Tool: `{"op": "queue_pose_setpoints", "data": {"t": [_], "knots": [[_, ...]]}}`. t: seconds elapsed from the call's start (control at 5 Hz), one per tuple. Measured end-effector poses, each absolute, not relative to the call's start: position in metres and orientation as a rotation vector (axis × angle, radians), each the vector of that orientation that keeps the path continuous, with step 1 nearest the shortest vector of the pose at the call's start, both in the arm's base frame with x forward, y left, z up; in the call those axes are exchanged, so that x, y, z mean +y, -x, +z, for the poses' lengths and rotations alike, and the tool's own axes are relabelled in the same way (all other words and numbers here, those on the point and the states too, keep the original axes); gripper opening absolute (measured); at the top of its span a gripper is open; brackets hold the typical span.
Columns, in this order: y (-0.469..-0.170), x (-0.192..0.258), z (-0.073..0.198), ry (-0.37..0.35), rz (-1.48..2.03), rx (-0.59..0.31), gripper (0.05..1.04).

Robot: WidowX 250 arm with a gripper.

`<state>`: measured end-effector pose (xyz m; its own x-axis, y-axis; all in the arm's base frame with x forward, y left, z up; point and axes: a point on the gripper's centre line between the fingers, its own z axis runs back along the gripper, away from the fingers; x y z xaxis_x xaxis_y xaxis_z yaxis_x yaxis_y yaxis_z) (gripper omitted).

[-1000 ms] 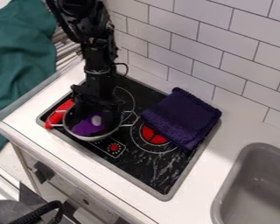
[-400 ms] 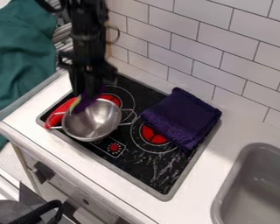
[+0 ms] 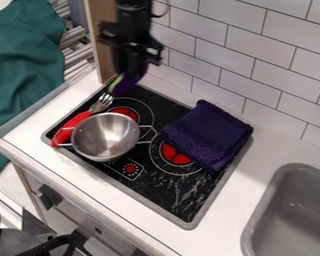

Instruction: Pick up purple object from pot and place behind the back left burner

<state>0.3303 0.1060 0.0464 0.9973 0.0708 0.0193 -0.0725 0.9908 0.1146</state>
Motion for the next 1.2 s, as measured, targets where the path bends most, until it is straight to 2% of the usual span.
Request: {"op": "queue_pose_setpoints", "data": {"t": [0.2,0.6,0.8,1.0,1.2], "knots": [[-0.345,0.100,0.037,-0.115,0.058,-0.004,0.248],[-0.354,0.098,0.000,-0.066,0.044,0.052,0.248],[-0.357,0.104,-0.010,-0.060,0.058,0.076,0.248],[-0.362,0.109,-0.018,-0.051,0.062,0.094,0.291],[-0.363,0.110,-0.022,-0.039,0.062,0.097,0.587]]}}
